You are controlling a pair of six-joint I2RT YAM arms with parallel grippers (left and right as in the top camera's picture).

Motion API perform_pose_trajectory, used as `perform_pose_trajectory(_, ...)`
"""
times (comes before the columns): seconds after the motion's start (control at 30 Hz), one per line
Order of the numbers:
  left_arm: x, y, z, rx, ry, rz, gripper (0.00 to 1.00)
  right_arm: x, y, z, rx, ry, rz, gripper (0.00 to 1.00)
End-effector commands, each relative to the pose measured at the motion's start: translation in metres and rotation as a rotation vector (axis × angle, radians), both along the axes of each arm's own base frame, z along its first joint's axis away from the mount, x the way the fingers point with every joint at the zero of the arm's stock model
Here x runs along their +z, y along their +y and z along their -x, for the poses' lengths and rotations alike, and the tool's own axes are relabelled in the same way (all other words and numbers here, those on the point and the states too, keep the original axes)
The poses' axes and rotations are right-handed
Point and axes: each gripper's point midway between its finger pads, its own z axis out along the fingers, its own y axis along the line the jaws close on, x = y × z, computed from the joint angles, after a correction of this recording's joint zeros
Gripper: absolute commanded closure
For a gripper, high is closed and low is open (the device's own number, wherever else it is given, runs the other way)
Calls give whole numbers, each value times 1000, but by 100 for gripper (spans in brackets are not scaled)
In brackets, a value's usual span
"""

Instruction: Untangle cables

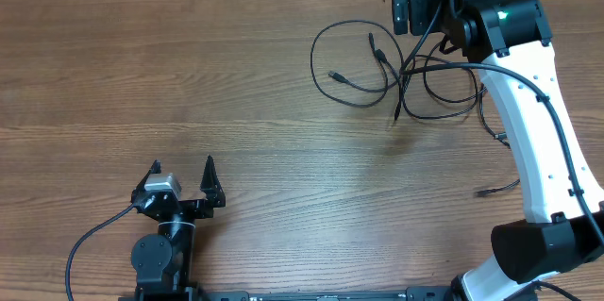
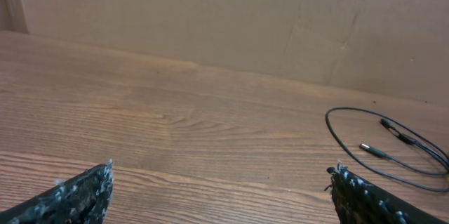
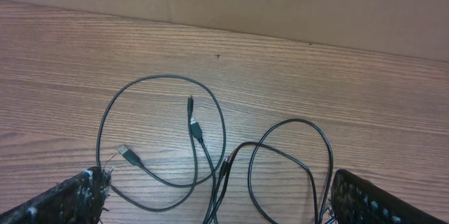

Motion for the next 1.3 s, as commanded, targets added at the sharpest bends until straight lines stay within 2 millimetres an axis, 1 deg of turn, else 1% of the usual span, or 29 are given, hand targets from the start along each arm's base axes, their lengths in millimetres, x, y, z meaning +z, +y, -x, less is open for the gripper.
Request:
perform_pose_trajectory(0.0, 0, 1, 0, 3, -5, -19, 0, 7, 1, -2, -2, -18, -6, 0)
perform_pose_trajectory(0.93, 0, 1, 0, 3, -5, -19, 0, 7, 1, -2, -2, -19, -6, 0)
perform_pose_trajectory(1.0, 0, 1, 0, 3, -5, -18, 1, 0, 2, -4, 1, -4, -5, 0)
perform_pose_trajectory(1.07, 0, 1, 0, 3, -5, -19, 0, 0, 2, -4, 1, -4, -5, 0)
perform_pose_trajectory(1.17, 0, 2, 0, 5, -5, -19, 0, 15, 5, 3, 11, -34, -13, 0)
perform_pose_trajectory(1.27, 0, 2, 0, 6, -5, -19, 1, 41, 11, 18, 31, -91, -27, 0)
